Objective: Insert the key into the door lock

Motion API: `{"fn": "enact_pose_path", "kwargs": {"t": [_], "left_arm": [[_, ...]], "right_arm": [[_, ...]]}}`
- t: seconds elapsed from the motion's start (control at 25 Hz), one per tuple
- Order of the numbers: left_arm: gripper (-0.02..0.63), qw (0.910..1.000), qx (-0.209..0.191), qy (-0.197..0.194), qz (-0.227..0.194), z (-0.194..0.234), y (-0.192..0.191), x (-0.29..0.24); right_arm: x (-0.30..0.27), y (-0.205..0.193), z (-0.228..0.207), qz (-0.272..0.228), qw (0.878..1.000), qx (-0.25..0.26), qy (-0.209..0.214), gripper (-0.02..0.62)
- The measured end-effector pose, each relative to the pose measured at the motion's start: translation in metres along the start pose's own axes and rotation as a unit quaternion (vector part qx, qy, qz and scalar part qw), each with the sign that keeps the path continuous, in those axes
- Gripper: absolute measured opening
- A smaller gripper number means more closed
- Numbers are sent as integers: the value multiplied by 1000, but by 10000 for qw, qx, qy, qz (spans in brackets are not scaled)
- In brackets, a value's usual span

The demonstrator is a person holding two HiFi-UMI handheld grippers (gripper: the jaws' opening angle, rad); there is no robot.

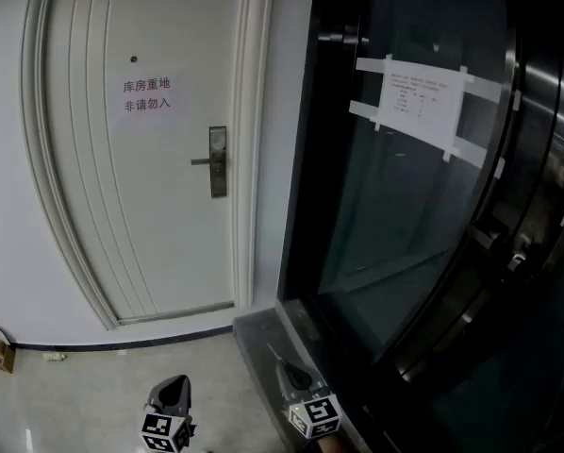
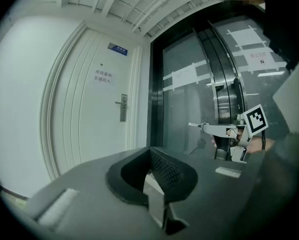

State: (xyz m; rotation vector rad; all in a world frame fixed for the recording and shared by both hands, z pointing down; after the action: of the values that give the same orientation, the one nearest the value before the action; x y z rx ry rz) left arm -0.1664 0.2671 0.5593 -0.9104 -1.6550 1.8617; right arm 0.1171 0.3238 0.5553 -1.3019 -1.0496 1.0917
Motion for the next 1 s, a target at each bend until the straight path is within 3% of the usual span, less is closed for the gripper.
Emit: {"fn": "enact_pose_path", "kwargs": {"t": [0.4,1.0], "left_arm": [[2,10000,1,54,27,2,-8,-17],[2,9999,-32,29,94,11,-6,-58]], "right_arm": [[-6,4,-10,-94,10000,-14,-7,11],[-31,-3,-43,166,9998,38,-114,11]]}}
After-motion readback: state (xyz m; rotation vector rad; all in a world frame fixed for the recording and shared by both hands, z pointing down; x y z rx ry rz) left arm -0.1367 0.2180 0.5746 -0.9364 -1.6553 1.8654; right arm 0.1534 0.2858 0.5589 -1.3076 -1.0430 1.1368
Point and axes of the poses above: the fingertips, and each gripper's own axes: x backward along the fingers, z to its left, y out of its top, the point moved 8 cm from there along x, backward along the fingers, and after that the axes turned 2 degrees about z, right-handed, at the moved point
